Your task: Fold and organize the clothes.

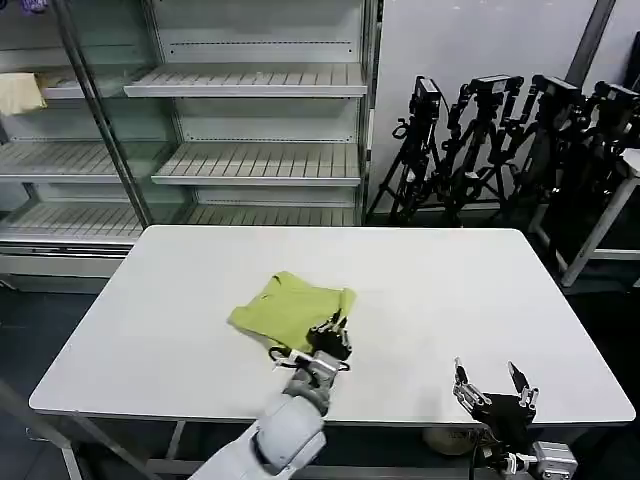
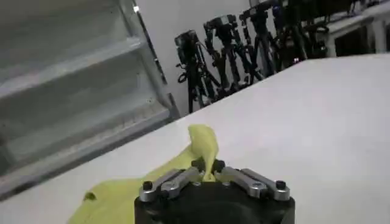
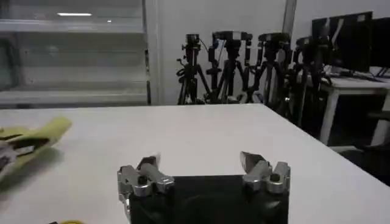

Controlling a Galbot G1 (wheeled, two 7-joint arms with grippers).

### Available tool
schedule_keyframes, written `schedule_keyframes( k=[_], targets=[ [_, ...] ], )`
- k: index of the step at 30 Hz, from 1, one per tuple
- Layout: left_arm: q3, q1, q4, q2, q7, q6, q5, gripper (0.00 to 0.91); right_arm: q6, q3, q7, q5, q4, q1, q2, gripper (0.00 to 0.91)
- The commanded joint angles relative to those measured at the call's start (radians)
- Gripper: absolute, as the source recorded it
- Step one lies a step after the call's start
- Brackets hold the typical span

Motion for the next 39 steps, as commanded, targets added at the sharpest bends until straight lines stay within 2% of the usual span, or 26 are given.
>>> schedule_keyframes(
  k=[1,4,5,7,15,19,22,25,28,29,30,33,36,39],
  targets=[
    [0.046,-0.113,0.159,-0.233,-0.148,-0.014,-0.278,0.040,0.000,0.000,0.000,-0.001,0.008,-0.004,-0.005,0.907],
    [0.024,-0.136,0.217,-0.301,-0.148,-0.050,-0.300,0.050,0.000,-0.002,0.000,-0.001,0.010,-0.002,-0.006,0.907],
    [0.016,-0.148,0.239,-0.323,-0.136,-0.065,-0.301,0.091,0.000,-0.004,0.001,-0.001,0.011,-0.001,-0.002,0.907],
    [0.007,-0.160,0.252,-0.354,-0.116,-0.079,-0.325,0.907,0.000,-0.006,0.001,-0.002,0.012,0.000,0.001,0.907],
    [-0.028,-0.155,0.308,-0.366,-0.020,-0.256,-0.435,0.907,0.001,-0.007,-0.010,-0.013,0.015,0.001,-0.001,0.907],
    [-0.083,-0.150,0.311,-0.366,-0.014,-0.305,-0.535,0.907,-0.001,-0.020,-0.013,-0.019,0.029,0.002,0.002,0.907],
    [-0.108,-0.125,0.218,-0.333,-0.015,-0.306,-0.582,0.907,0.000,-0.020,-0.017,-0.022,0.028,0.014,0.009,0.907],
    [-0.127,-0.051,0.024,-0.210,-0.001,-0.303,-0.550,0.907,0.016,-0.030,-0.038,-0.045,0.022,0.022,0.015,0.907],
    [-0.180,0.069,-0.116,-0.056,0.046,-0.328,-0.417,0.907,0.106,-0.038,-0.080,-0.169,-0.005,0.022,0.012,0.907],
    [-0.206,0.097,-0.177,-0.018,0.061,-0.341,-0.398,0.907,0.120,-0.038,-0.090,-0.169,-0.006,0.020,0.013,0.907],
    [-0.266,0.186,-0.245,0.055,0.081,-0.365,-0.349,0.907,0.137,-0.039,-0.101,-0.169,-0.004,0.015,0.016,0.907],
    [-0.405,0.349,-0.342,0.196,0.102,-0.439,-0.280,0.907,0.205,-0.042,-0.102,-0.195,-0.015,0.011,0.045,0.907],
    [-0.529,0.467,-0.404,0.223,0.108,-0.461,-0.241,0.907,0.224,-0.048,-0.084,-0.223,0.004,-0.017,0.049,0.907],
    [-0.568,0.494,-0.415,0.191,0.107,-0.427,-0.201,0.907,0.246,-0.048,-0.084,-0.213,0.001,-0.023,0.040,0.907]
  ],
)
